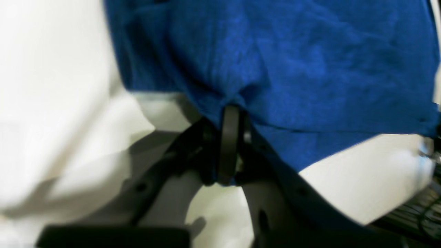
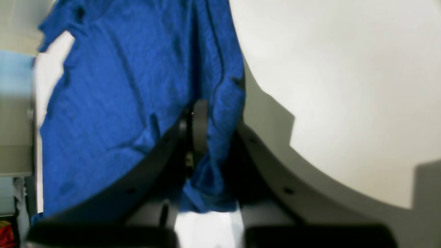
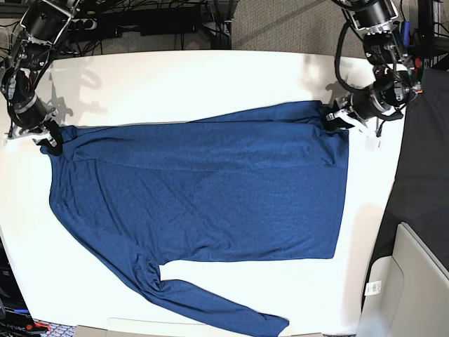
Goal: Fold the T-shirt properly
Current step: 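Drag the held shoulder edge away from the hem, flattening the shirt, then release the shoulder edge and move both grippers toward the hem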
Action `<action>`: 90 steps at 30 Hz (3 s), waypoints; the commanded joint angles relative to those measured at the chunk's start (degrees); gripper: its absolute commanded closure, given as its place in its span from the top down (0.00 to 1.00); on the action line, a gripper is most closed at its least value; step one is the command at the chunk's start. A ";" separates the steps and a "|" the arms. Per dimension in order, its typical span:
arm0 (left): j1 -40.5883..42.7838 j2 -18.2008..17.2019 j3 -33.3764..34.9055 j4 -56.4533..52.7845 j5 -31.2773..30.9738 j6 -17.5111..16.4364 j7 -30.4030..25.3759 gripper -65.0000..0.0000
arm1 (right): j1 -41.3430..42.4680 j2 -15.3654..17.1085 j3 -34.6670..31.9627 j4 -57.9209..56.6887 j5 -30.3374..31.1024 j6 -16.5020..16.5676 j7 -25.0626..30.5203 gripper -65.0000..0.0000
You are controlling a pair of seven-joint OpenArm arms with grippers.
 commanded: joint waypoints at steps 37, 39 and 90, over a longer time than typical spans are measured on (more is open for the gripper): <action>21.38 -5.90 -3.94 20.91 -0.04 -0.18 1.13 0.03 | -25.36 1.88 10.74 19.01 11.13 -0.41 -0.19 0.02; 21.38 -6.08 -4.11 20.91 -0.04 -0.18 1.13 0.09 | -25.36 1.88 10.74 19.01 10.95 -0.50 -0.28 0.02; -17.48 -6.69 6.88 -3.35 1.46 0.00 -9.69 0.34 | 5.06 7.24 -9.13 22.53 -13.84 -8.76 -3.18 0.22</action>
